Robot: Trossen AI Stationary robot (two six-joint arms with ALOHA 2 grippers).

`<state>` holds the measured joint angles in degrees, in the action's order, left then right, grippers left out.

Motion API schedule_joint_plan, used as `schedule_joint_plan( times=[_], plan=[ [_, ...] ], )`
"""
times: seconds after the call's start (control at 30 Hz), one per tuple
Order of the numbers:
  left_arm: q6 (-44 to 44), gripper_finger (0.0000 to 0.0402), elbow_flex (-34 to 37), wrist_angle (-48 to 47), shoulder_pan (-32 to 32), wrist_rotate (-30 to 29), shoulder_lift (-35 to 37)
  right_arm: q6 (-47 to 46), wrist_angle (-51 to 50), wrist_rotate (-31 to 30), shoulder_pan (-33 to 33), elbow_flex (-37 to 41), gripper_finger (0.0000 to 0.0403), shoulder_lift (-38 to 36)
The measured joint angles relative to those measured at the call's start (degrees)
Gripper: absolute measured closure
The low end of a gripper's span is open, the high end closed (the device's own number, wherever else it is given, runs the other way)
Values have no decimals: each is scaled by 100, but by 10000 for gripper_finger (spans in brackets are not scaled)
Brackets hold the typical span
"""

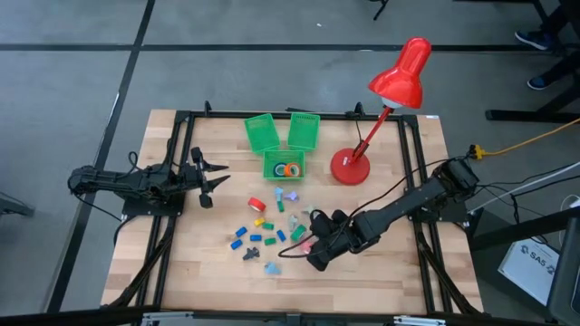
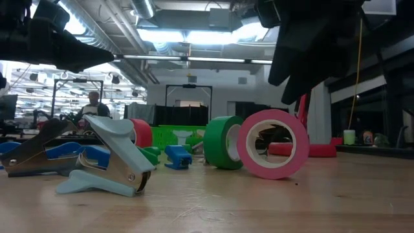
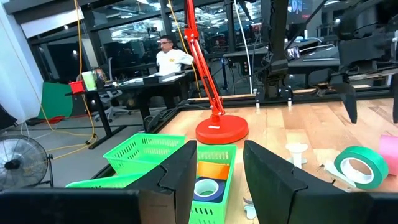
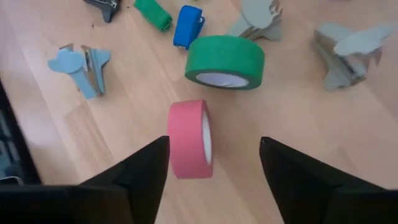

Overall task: Pick and place Stapler, Stapler remover, tape
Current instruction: Put the pink tape into the middle green bin

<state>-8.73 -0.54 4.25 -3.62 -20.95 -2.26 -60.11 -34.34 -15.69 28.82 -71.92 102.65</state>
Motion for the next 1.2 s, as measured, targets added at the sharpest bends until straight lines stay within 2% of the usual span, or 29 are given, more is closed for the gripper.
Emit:
schedule_joint_plan(
  times=[0.27, 0.47, 0.73, 0.93, 1.2],
  plan=[
    [2, 274, 2, 0, -2, 0, 0, 146, 562, 508, -189, 260, 104, 0],
    [2, 274, 2, 0, -2, 0, 0, 481, 1225, 864, -274, 657, 93, 0],
    [0, 274, 2, 2, -2, 0, 0, 703, 1335, 933, -274, 678, 96, 0],
    [0, 274, 1, 1, -2, 0, -2, 928, 1529, 936, -283, 678, 102, 269],
    [1, 274, 0, 15, -2, 0, -15, 1090, 1529, 988, -412, 678, 138, 398]
  ],
)
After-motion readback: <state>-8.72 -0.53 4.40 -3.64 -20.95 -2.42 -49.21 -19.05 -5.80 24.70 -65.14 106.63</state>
